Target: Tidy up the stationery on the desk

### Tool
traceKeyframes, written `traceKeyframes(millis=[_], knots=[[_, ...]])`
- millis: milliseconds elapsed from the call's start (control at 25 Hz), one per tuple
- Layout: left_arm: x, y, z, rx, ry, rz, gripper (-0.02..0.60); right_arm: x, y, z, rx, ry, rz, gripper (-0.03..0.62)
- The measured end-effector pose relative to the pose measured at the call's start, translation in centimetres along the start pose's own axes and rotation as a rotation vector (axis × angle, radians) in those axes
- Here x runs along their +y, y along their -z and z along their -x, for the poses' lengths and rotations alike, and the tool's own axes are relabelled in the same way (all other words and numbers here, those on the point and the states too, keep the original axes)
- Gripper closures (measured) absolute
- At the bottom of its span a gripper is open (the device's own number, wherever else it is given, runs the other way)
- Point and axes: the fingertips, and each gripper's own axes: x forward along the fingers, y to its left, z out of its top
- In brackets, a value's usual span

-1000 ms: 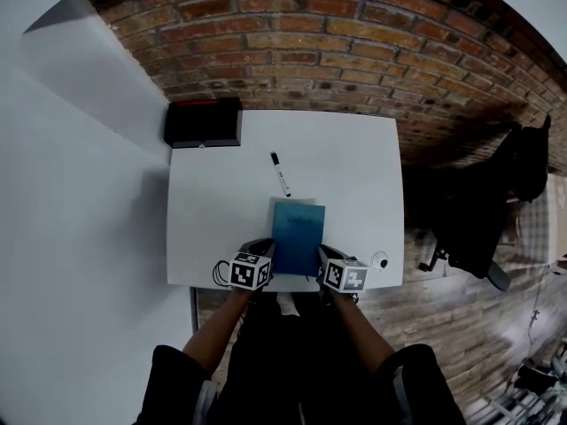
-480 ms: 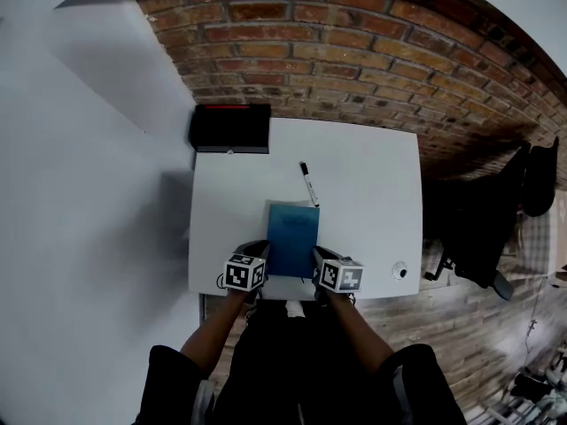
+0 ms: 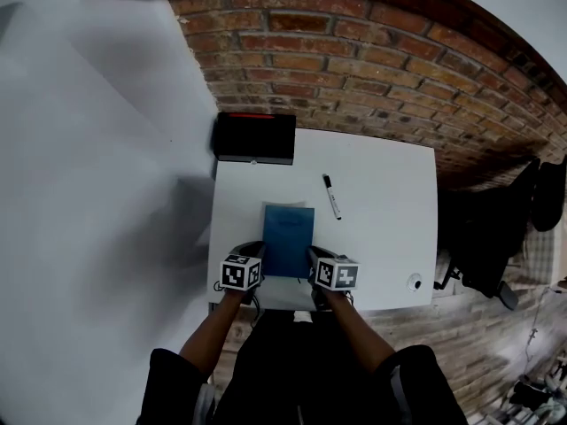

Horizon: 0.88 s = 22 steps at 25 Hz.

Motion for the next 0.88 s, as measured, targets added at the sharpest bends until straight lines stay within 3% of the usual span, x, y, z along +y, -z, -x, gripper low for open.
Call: traceKeyframes(millis=[160,360,560,880], knots=[[0.7,-0.7,0.5,-0.013,0.033,-0.002,0.568,1.5,-0.3,-1.4,0.012,-0.002,0.022,0.554],[-0.3,-0.4,-0.5,0.025,0.053,-0.064,0.568,0.7,0.1,-2.2,0.019,0.098,-0.004,0.557],[0.8,0.3,-0.9,0.031,0.014,-0.077,0.566,0.3,1.1,-2.9,0.08,0.09,-0.012,0.556],[0.8,0.8,-1.5,0.055,-0.004,-0.066,0.566,-0.6,1.7,-3.6,0.091,0.068,0.017,0.556]])
